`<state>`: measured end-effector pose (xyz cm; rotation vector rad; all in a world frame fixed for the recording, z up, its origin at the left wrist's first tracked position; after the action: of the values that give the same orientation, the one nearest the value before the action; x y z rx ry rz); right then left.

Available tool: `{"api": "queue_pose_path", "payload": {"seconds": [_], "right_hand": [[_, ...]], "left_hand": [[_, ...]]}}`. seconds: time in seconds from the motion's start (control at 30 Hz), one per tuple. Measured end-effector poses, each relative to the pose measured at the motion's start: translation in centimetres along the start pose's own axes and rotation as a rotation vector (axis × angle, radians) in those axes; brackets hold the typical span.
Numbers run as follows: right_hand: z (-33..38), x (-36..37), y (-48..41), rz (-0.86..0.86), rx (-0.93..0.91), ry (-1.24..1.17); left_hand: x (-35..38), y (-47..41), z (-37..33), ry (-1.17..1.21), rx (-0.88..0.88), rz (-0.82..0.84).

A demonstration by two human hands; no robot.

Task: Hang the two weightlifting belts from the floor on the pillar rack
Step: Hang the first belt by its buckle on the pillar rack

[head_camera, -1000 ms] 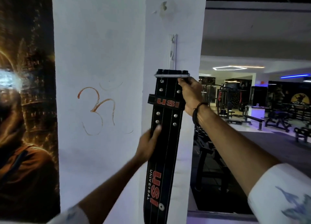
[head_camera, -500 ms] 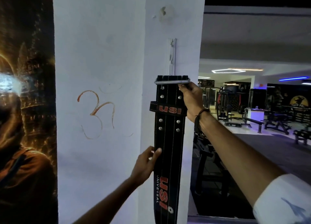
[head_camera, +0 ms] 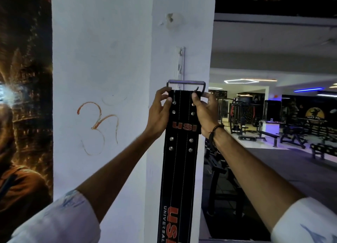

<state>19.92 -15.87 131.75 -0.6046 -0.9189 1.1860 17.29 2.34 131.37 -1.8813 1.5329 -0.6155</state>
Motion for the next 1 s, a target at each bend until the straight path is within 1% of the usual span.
{"api": "queue_pose_path", "payload": {"seconds": [0.07,0.17,0.27,0.33,0.47,0.57,0.63,0.67,0.77,0.83,0.93,1.0], "right_hand": [[-0.1,0.0,0.5,-0.001,-0.034,0.05],[0.6,0.1,0.9,-0.005,-0.179,0.197],[1.1,0.8,1.0,0.024,-0.333,0.338],[1.1,1.3,0.6,0.046,-0.398,0.398],[0.0,1.5,-1.0,0.036,-0.39,0.394],[-1.8,1.5,-2.4,0.016,-0.287,0.392],[-3.2,1.4,-2.8,-0.026,-0.229,0.399],[-3.6,1.3,-2.8,-0.052,-0.236,0.41],[-4.2,1.3,-2.4,-0.061,-0.415,0.557],[-5.0,1.5,-1.9,-0.016,-0.486,0.632],[-6.3,1.7,-1.3,0.084,-0.553,0.663],[-7.3,1.7,-1.5,0.129,-0.53,0.657]], "left_hand": [[0.5,-0.6,0.5,-0.08,0.027,0.019],[0.6,-1.8,2.4,-0.119,-0.038,0.017],[0.6,-2.2,2.9,-0.147,-0.047,-0.024],[0.7,-2.7,3.2,-0.148,-0.06,-0.056],[0.9,-4.2,3.7,-0.162,-0.069,-0.103],[1.1,-5.6,3.8,-0.225,-0.035,-0.154],[1.2,-6.5,4.3,-0.287,-0.042,-0.203],[1.2,-6.7,4.7,-0.309,-0.047,-0.227],[1.6,-6.9,6.7,-0.324,-0.086,-0.256],[2.1,-6.8,8.0,-0.334,-0.112,-0.25],[2.8,-6.2,9.2,-0.345,-0.116,-0.249],[2.9,-6.2,9.9,-0.359,-0.131,-0.253]]}}
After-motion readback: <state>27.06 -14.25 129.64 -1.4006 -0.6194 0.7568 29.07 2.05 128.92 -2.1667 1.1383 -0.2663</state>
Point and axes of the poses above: each hand's wrist, its own y-axis away from the middle knuckle, its own x-axis out of the palm, z = x × y, the point moved 9 cm from there along -y, towards the middle knuckle, and after that the axes turned 14 degrees about -x, right-handed, at the moved point
